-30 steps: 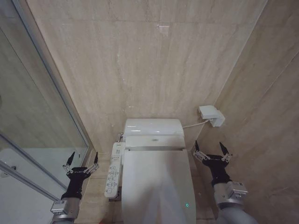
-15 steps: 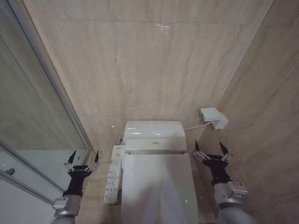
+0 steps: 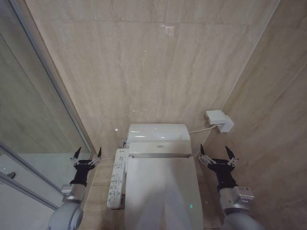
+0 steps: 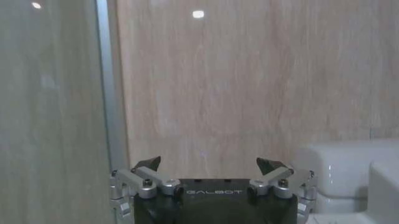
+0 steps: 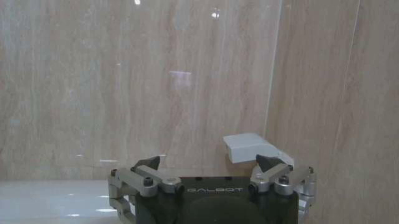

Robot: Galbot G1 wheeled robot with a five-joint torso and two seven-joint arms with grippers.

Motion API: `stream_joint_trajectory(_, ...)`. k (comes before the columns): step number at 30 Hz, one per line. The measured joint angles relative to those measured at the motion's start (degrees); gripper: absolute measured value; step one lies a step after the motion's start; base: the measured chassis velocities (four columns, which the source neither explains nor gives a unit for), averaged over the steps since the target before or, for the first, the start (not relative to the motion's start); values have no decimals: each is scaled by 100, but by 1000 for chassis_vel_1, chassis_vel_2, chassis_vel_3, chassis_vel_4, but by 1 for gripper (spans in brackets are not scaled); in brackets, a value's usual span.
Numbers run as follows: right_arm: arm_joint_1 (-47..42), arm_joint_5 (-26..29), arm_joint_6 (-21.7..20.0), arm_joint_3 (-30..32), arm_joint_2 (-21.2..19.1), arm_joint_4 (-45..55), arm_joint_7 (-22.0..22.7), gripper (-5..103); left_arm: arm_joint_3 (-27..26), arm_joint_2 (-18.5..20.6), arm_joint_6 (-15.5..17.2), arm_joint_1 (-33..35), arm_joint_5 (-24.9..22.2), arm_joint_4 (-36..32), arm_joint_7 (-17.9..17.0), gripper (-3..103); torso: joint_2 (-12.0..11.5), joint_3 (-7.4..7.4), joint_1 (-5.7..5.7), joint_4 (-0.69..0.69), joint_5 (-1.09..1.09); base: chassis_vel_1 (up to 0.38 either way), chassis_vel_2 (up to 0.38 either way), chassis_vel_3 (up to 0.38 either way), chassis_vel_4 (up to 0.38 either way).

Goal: Open the toilet lid, clean the toilet bowl with a toilet brush, close the toilet lid, and flush.

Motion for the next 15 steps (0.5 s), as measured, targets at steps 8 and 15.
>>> stream_joint_trajectory(8,0,0,0,0,0,0,0,100,584,123,-34,-1147,-105,1111,56,100,0,0,0,-1,0,0,0,0,0)
stream_joint_trajectory(15,0,0,0,0,0,0,0,100,933,248,-211,-1978,-125,2100,198,98,0,1,1,-1,0,0,0,0,0)
